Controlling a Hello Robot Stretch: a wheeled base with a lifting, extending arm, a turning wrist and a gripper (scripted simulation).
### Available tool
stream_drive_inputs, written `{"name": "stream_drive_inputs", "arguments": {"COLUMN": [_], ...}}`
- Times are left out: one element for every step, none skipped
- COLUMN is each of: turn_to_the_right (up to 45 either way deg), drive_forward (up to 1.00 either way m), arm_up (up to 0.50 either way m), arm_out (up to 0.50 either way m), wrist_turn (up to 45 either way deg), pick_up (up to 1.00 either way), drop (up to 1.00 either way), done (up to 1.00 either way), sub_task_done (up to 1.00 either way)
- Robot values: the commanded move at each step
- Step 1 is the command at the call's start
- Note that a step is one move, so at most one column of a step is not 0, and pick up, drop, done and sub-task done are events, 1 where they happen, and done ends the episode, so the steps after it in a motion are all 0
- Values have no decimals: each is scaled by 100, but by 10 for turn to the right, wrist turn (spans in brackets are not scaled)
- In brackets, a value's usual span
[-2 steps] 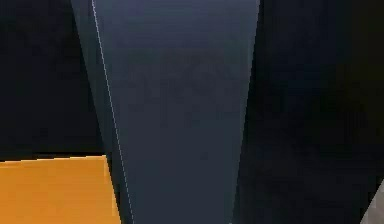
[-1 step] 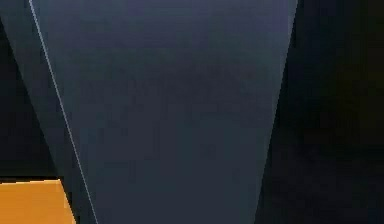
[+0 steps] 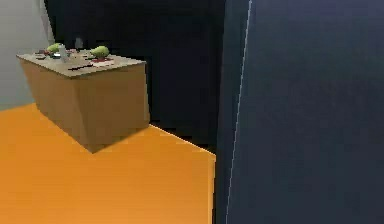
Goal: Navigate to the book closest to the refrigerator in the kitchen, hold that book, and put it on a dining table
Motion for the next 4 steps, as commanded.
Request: {"name": "stream_drive_inputs", "arguments": {"turn_to_the_right": [-450, -30, 0, 0], "drive_forward": [0, 0, 30, 100], "arm_up": [0, 0, 0, 0], "arm_out": [0, 0, 0, 0], "wrist_turn": [0, 0, 0, 0], "pick_up": [0, 0, 0, 0], "drop": [0, 0, 0, 0], "done": [0, 0, 0, 0], "sub_task_done": [0, 0, 0, 0]}}
